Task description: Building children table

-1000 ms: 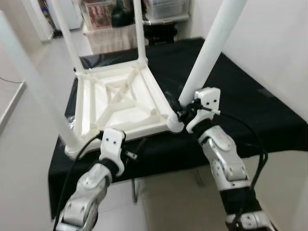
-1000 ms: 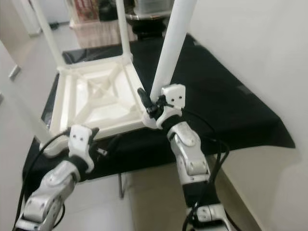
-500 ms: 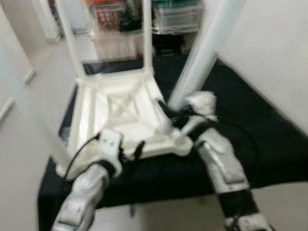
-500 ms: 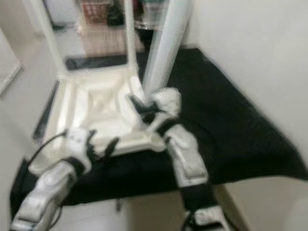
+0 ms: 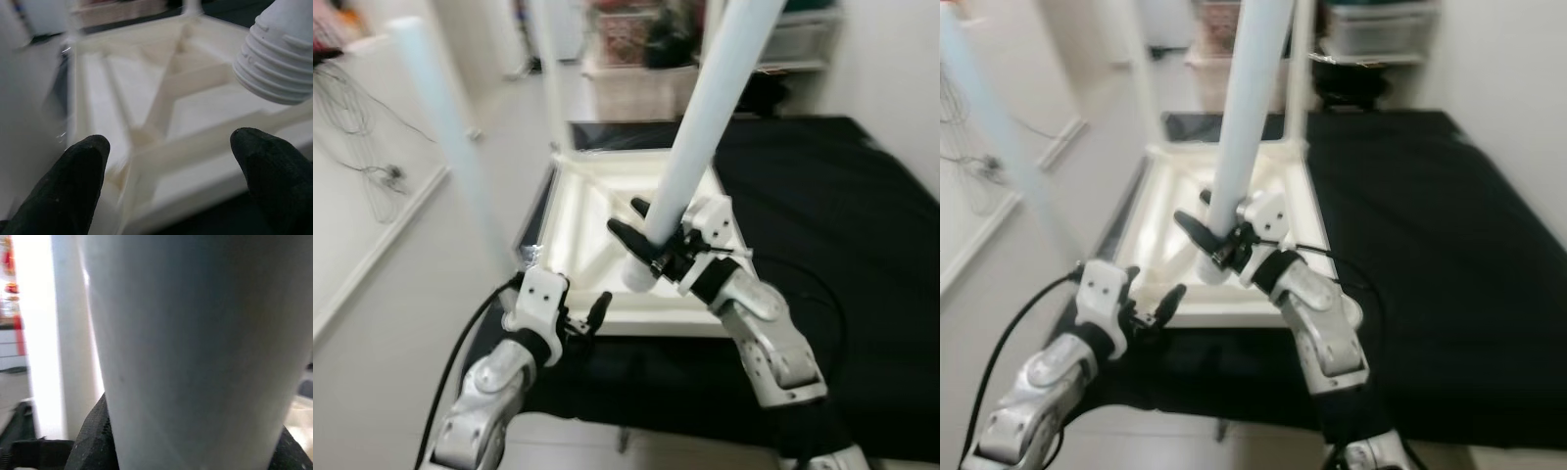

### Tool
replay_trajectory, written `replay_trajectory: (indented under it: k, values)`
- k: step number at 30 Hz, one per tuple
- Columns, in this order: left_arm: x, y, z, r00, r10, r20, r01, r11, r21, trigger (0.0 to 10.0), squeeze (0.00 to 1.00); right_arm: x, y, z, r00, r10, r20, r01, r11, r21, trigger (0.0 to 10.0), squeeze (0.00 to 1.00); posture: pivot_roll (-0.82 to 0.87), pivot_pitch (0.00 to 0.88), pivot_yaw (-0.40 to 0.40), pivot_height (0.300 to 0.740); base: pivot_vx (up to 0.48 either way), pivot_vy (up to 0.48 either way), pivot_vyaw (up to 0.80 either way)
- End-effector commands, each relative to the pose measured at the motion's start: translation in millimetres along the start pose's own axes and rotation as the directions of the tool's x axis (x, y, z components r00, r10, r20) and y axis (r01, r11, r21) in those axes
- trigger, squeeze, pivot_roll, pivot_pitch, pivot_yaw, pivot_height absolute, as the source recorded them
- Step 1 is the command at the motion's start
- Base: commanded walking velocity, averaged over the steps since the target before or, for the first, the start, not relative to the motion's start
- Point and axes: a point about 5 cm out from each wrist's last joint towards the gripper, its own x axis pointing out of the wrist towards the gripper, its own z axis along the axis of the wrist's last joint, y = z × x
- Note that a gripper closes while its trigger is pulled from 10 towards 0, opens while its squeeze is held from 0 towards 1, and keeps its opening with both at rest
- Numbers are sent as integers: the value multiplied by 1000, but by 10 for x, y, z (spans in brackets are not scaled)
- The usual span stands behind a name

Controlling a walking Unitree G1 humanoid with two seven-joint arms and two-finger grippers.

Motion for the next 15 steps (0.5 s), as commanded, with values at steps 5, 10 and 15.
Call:
replay_trajectory:
  k: [5,10,15]
  values:
    - [-22,-13,-28,1000,-21,-17,21,1000,-14,10000,0,4,-129,-100,986,-153,-58,153,988,-20,10000,0,27,86,51,740,0,-74,0]
    - [-31,-33,-36,999,-41,-21,40,998,-51,10000,0,-10,-225,-136,956,-272,-114,264,961,-81,10000,0,24,90,51,740,0,-443,0]
    - [-28,-33,-35,999,-43,-24,41,997,-62,10000,0,7,-244,-121,956,-278,-96,272,960,-73,10000,0,24,95,52,740,0,-356,0]
